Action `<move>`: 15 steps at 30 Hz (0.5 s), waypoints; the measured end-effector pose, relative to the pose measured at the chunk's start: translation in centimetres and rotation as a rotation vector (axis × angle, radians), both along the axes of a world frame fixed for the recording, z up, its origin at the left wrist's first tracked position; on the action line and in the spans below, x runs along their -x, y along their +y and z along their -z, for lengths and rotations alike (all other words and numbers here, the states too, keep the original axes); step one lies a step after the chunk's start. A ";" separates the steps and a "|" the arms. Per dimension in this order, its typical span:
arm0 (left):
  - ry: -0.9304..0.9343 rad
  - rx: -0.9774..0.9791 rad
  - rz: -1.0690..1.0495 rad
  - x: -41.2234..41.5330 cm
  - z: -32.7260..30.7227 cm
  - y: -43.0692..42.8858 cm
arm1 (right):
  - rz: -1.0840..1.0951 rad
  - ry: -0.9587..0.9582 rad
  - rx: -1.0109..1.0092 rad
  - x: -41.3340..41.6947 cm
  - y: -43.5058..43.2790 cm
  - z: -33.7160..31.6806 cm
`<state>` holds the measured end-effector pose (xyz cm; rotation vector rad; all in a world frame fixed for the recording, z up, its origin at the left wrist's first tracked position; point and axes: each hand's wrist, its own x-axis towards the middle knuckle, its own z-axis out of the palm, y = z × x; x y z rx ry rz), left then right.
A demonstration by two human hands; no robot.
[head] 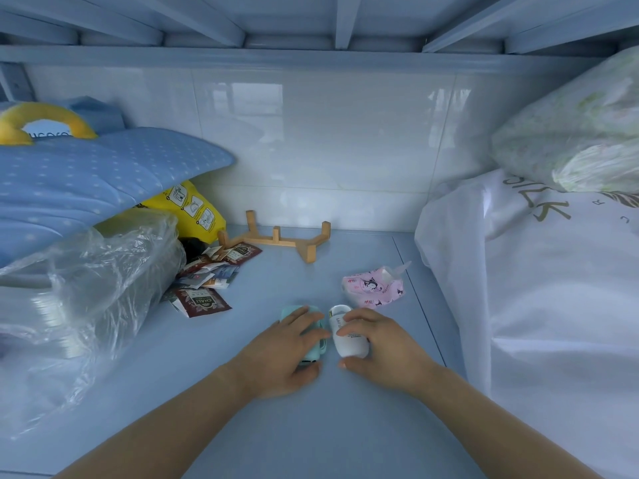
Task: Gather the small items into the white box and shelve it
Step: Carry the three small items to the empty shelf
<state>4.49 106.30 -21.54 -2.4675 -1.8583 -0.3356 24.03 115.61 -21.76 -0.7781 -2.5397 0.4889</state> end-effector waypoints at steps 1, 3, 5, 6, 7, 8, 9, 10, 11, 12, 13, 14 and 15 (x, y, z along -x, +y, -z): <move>0.006 0.003 0.000 0.0 -0.1 0.3 | -0.002 0.010 0.004 0.0 0.0 -0.1; 0.013 -0.001 -0.021 -0.1 -0.2 0.9 | 0.013 0.059 0.005 -0.1 0.1 -0.4; 0.008 -0.003 -0.046 -0.2 -0.4 1.3 | 0.055 0.113 -0.032 -0.3 0.4 -0.8; 0.007 0.001 -0.057 -0.3 -0.4 1.4 | 0.081 0.126 -0.055 -0.5 0.6 -1.0; 0.011 0.004 -0.067 -0.4 -0.5 1.4 | 0.110 0.129 -0.078 -0.6 0.9 -1.2; 0.020 0.006 -0.075 -0.5 -0.5 1.4 | 0.139 0.128 -0.099 -0.6 1.2 -1.4; 0.031 0.007 -0.079 -0.6 -0.5 1.3 | 0.166 0.125 -0.115 -0.6 1.6 -1.6; 0.040 0.009 -0.081 -0.7 -0.5 1.3 | 0.190 0.120 -0.123 -0.6 1.9 -1.8; 0.045 0.014 -0.081 -0.7 -0.6 1.3 | 0.213 0.109 -0.126 -0.5 2.2 -2.0; 0.046 0.019 -0.082 -0.7 -0.7 1.2 | 0.235 0.093 -0.124 -0.3 2.4 -2.1; 0.047 0.022 -0.084 -0.7 -0.8 1.3 | 0.257 0.069 -0.117 -0.2 2.7 -2.1; 0.049 0.024 -0.087 -0.7 -0.8 1.3 | 0.280 0.043 -0.113 0.0 3.0 -2.1; 0.051 0.022 -0.090 -0.7 -0.9 1.3 | 0.303 0.022 -0.112 0.3 3.2 -2.2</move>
